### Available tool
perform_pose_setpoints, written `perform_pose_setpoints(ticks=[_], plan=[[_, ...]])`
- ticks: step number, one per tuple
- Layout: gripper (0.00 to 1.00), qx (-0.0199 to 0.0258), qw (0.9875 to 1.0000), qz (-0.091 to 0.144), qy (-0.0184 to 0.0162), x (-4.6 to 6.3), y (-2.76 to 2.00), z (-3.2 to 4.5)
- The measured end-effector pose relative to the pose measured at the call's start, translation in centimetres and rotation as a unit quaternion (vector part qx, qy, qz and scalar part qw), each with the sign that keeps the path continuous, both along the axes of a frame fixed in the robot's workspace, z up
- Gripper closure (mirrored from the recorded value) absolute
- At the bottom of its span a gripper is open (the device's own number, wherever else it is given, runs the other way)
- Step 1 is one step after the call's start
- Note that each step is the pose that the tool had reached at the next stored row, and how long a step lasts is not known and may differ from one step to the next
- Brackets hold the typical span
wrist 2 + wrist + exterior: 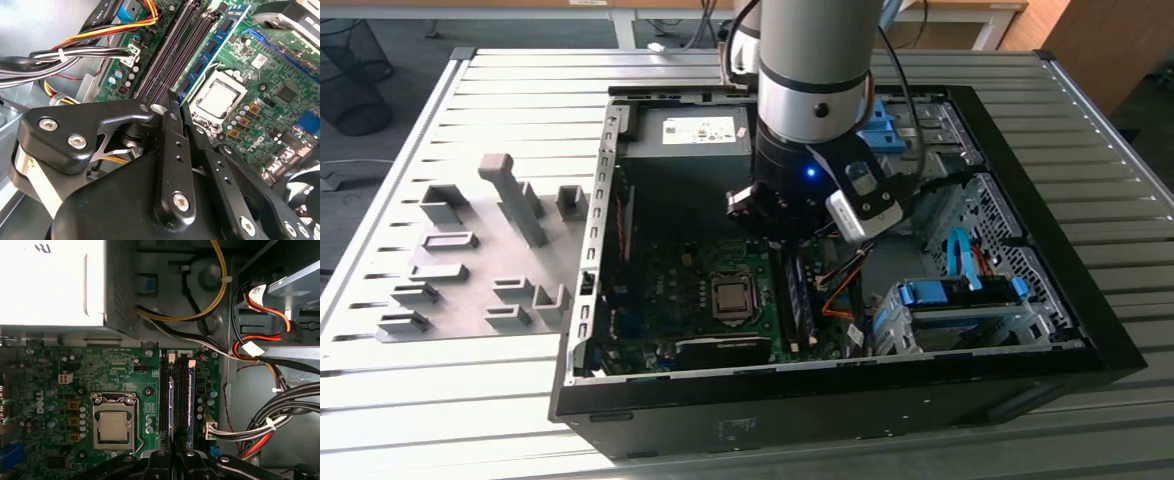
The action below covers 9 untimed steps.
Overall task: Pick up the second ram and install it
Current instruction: 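Insert the second ram into the second slot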
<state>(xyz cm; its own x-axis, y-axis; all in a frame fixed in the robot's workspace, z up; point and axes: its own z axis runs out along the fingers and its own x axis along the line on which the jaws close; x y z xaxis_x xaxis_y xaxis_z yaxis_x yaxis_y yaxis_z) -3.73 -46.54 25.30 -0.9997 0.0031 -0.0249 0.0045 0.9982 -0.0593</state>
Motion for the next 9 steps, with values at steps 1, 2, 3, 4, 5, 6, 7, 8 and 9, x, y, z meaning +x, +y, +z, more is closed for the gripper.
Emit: perform_pose_setpoints(ticks=[1, 2, 3, 4, 5, 6, 7, 8, 9], plan=[[0.86, -0.0001, 1.0000, 0.000, 0.0000, 0.01, -0.02, -0.17], [0.86, -0.0001, 1.0000, 0.000, 0.0000, 0.02, -0.03, -0.34], [0.86, 0.0000, 1.0000, 0.000, 0.0000, 0.02, -0.03, -0.45], [0.86, -0.0001, 1.0000, 0.000, 0.0000, 0.02, -0.03, -0.47], [0.86, -0.0001, 1.0000, 0.000, 0.0000, 0.02, -0.03, -0.47], [0.86, -0.0001, 1.0000, 0.000, 0.0000, 0.03, -0.03, -0.48], [0.86, -0.0001, 1.0000, 0.000, 0.0000, 0.03, -0.03, -0.49], [0.86, 0.0000, 1.0000, 0.000, 0.0000, 0.03, -0.03, -0.49], [0.86, 0.0000, 1.0000, 0.000, 0.0000, 0.03, -0.03, -0.49]])
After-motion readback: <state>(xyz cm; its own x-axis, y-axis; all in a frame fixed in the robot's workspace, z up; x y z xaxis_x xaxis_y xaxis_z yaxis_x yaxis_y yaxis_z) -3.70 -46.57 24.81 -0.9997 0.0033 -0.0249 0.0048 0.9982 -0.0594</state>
